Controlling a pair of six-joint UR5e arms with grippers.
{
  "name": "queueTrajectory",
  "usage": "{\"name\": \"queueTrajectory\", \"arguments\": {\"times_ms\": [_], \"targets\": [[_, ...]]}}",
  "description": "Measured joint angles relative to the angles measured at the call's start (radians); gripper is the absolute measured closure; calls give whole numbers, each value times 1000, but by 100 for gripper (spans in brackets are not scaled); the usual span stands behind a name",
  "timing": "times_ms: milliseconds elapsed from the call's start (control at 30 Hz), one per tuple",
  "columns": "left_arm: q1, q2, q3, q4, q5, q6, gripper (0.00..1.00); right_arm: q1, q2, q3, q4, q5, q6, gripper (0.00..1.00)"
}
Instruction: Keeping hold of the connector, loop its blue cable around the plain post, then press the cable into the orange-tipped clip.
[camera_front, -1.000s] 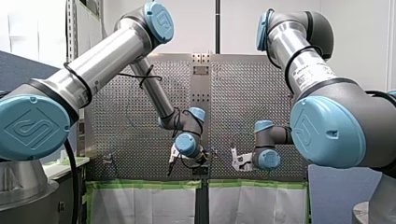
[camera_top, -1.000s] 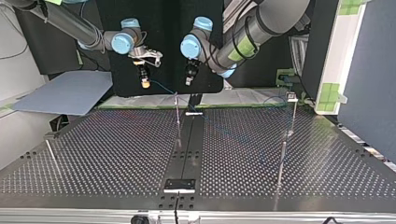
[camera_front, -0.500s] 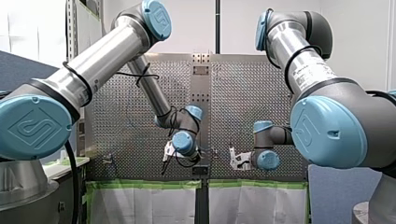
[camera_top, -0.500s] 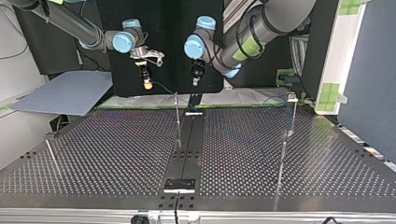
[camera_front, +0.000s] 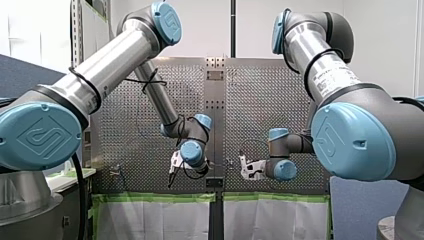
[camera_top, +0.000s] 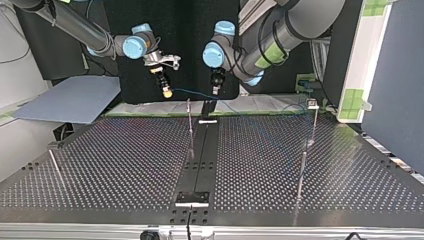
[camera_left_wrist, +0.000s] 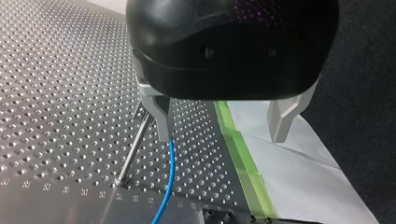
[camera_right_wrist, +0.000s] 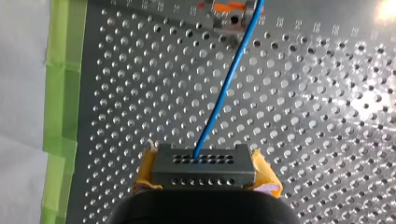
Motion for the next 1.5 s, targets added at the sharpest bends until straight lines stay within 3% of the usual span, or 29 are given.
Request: {"name": "queueTrajectory", "arguments": {"times_ms": [200,367,533,833,1000,1267,1500], "targets": [[10,0,-3,-1,3,-2,0,1,0,-2,24,20,-3,100],[15,0,-8,-5,5,-2,0,2,5,9,53,71,-29,100],[15,0,-8,-15,13,-2,0,1,35,12,34,99,-38,100],[11,0,-8,-51,40,-2,0,-8,99,11,-26,100,-33,100],[11,0,-8,-79,47,-2,0,-14,106,10,-51,92,-24,100],[16,0,-8,-141,54,-23,0,-27,116,2,-85,46,-14,100],[17,0,2,-206,104,-66,0,-34,120,-3,-87,38,-13,100]]}}
